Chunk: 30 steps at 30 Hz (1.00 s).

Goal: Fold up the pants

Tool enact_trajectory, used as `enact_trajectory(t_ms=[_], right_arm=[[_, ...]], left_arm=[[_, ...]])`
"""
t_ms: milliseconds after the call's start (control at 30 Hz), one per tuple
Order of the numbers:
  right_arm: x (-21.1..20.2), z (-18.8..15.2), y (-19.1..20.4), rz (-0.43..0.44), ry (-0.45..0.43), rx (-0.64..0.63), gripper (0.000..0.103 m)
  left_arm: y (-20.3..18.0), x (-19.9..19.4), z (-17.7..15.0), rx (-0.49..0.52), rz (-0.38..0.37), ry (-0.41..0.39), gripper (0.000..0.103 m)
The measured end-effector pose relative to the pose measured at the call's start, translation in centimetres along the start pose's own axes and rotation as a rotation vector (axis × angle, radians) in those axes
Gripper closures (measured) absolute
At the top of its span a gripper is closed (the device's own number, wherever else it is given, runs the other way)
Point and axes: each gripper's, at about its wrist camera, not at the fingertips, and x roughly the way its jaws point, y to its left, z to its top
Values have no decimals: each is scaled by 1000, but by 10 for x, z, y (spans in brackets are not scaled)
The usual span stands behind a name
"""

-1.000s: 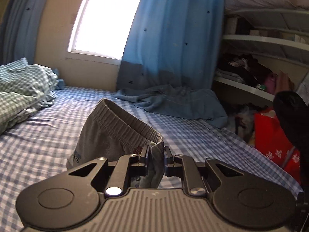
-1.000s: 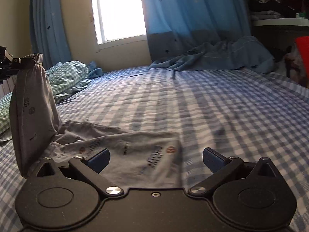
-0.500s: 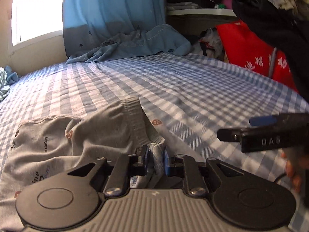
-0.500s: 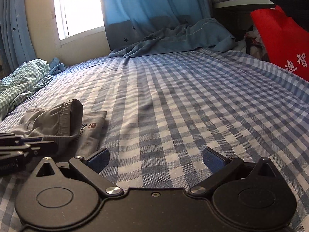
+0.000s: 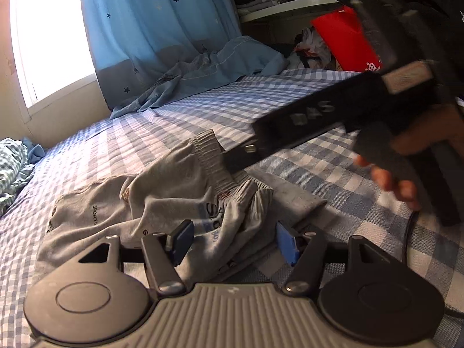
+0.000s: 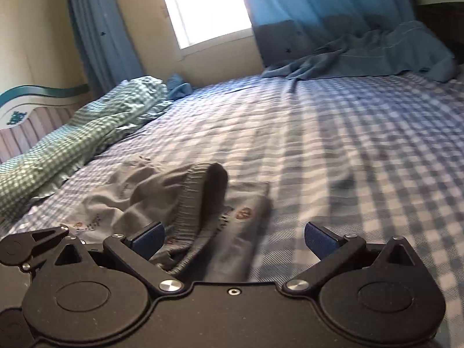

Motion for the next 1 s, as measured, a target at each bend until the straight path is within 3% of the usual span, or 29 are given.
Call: enact_trajectory(t_ms=[33, 100, 133, 167, 267, 333, 433, 633, 800, 967, 1000], right_arm=[[7, 4, -1, 21, 5, 5, 1], [19, 13, -1, 74, 0, 19, 3], [23, 16, -2, 101, -5, 28, 10], [28, 20, -4, 120, -3, 43, 13], [41, 26, -8, 117, 24, 78, 43], [42, 28, -10, 104, 20, 89, 73], [30, 29, -11, 108, -15, 103, 86], [13, 30, -15, 55, -43, 108, 87], [21, 12, -23, -12, 21, 122, 83], [6, 5, -12, -85, -17, 95, 58], [1, 5, -7, -104, -35, 85, 41]], left_arm=[[-2, -1, 1, 0, 1, -11, 39], [-4, -2, 3, 2, -13, -21, 60], [-4, -1, 4, 3, -22, -16, 71], [-5, 0, 5, 1, -27, -11, 73], [0, 0, 5, -32, -35, -8, 88], [3, -7, 5, -54, -37, -31, 91], [6, -18, 10, -66, -42, -69, 92], [-1, -17, 13, -63, -80, -66, 92], [-2, -5, 0, -87, -111, 1, 87], [25, -38, -3, -216, -121, -14, 44], [36, -45, -4, -257, -106, -24, 42]])
